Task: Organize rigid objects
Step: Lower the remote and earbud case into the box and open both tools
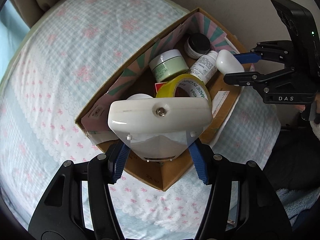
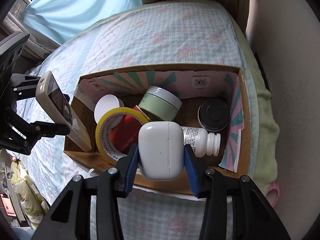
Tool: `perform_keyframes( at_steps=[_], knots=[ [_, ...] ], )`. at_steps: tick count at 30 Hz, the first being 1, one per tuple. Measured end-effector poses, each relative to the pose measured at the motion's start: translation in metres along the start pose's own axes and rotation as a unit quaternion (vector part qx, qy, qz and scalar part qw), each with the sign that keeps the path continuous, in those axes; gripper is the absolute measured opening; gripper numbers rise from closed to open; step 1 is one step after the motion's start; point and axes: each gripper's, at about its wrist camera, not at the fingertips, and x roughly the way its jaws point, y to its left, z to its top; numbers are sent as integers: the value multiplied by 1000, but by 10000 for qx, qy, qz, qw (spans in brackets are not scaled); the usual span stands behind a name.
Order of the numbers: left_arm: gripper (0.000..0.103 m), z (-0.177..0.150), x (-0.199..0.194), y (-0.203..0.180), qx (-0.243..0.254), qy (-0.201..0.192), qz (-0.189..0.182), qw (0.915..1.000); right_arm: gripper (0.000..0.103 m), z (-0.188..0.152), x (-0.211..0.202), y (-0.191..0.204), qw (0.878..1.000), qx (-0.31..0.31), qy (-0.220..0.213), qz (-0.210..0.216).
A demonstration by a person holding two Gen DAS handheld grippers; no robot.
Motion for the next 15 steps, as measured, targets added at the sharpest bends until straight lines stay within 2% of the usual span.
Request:
perform_keyframes(
  at_steps=[7,8,9,10,11,13,15],
  knots=[
    [55,12,23,5,-150,267,-21,9995,41,6,27,-10,9993,274,229,125],
    [63,13,25,4,-153,276,-16,9995,42,7,29,-11,9990,328,271,138],
    [92,15,24,2,-134,263,-10,9996,44,8,30,-13,9988,368,287,143],
    [102,16,24,0,-100,245,9,9996,57,8,30,-14,9987,404,283,139],
    [103,17,22,-4,-62,175,21,9998,77,9,27,-16,9987,433,255,87],
    [103,18,21,-9,18,158,12,9999,103,8,21,-20,9986,512,140,-32],
    [103,20,22,-15,93,157,34,9998,103,7,19,-27,9975,668,193,88]
  ],
)
